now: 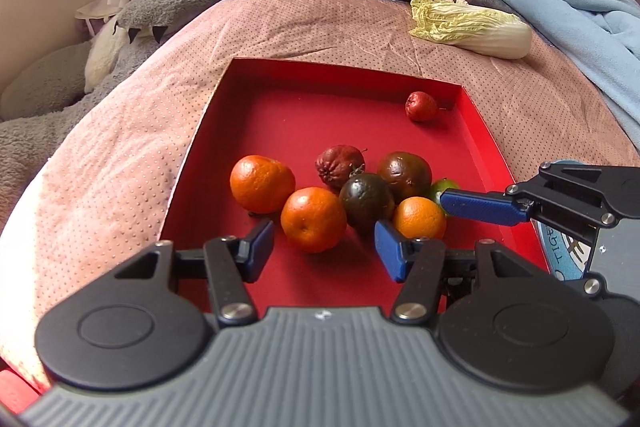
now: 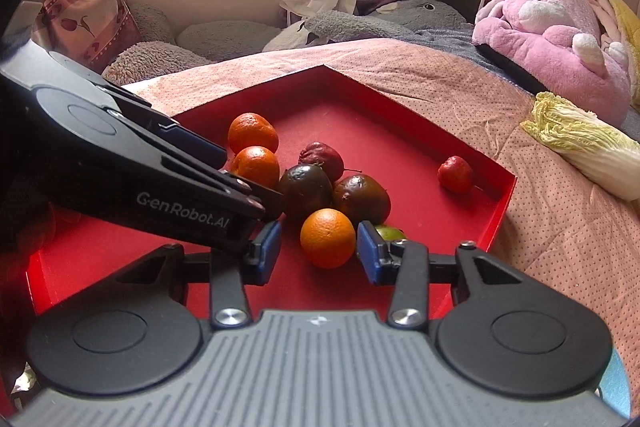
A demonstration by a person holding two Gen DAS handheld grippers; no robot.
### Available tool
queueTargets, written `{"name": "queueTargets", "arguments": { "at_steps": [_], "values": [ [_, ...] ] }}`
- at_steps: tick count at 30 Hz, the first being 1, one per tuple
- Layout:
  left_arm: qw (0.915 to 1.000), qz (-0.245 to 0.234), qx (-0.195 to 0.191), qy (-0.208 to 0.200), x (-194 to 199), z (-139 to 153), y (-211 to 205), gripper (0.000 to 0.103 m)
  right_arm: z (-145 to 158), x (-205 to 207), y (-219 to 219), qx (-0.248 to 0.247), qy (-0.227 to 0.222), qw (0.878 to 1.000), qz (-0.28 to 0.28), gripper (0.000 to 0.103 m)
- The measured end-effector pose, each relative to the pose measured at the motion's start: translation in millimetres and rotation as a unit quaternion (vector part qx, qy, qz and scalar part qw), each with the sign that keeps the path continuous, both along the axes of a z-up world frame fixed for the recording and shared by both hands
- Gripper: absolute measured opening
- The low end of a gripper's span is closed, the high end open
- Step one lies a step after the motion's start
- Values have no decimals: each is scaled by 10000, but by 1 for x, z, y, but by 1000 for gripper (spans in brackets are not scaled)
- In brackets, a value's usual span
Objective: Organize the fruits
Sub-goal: 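Grasp a mandarin with the right tool while the left tool grasps another mandarin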
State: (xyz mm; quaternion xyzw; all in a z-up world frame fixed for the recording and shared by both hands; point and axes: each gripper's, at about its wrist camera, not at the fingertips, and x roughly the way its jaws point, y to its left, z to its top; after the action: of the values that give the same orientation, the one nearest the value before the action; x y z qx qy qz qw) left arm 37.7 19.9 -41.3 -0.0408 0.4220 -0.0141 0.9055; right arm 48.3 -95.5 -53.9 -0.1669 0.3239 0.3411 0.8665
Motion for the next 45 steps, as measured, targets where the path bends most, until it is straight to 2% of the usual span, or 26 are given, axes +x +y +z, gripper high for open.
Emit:
{"name": "queueTargets", "arguments": {
  "at_steps": [11, 13, 16, 17, 18, 22, 29, 33, 37, 45],
  "values": [
    [9998, 2, 12, 173, 14, -10, -2, 58, -6, -1, 18, -518, -367, 9978, 185, 43],
    [9999, 2, -2, 149, 14, -10, -2, 56, -5, 1, 17, -471, -287, 9984, 152, 38],
    [9999, 20, -33, 117, 12, -9, 0, 51, -4, 1, 14, -368, -173, 9991, 90, 38],
    [9999, 12, -36, 112, 11, -9, 1, 44, -3, 1, 13, -311, -112, 9994, 63, 38],
    [9999, 16, -43, 109, 11, -9, 2, 41, -2, 1, 10, -228, -29, 9997, 31, 37],
    [9998, -27, -132, 116, 8, -8, 3, 41, 1, -2, -2, 66, 236, 9996, -132, 37],
    [9997, -75, -249, 31, 0, -4, 3, 40, 5, -20, -26, 360, 437, 9977, -382, 37],
    [9995, -160, -264, -13, -6, -2, -1, 40, 4, -26, -34, 388, 466, 9971, -466, 37],
    [9996, -210, -90, 163, -2, -9, -5, 41, 2, -23, -35, 389, 494, 9967, -510, 37],
    [9997, -225, 29, 119, 2, -11, -8, 42, -6, -20, -29, 250, 485, 9970, -540, 38]
  ]
}}
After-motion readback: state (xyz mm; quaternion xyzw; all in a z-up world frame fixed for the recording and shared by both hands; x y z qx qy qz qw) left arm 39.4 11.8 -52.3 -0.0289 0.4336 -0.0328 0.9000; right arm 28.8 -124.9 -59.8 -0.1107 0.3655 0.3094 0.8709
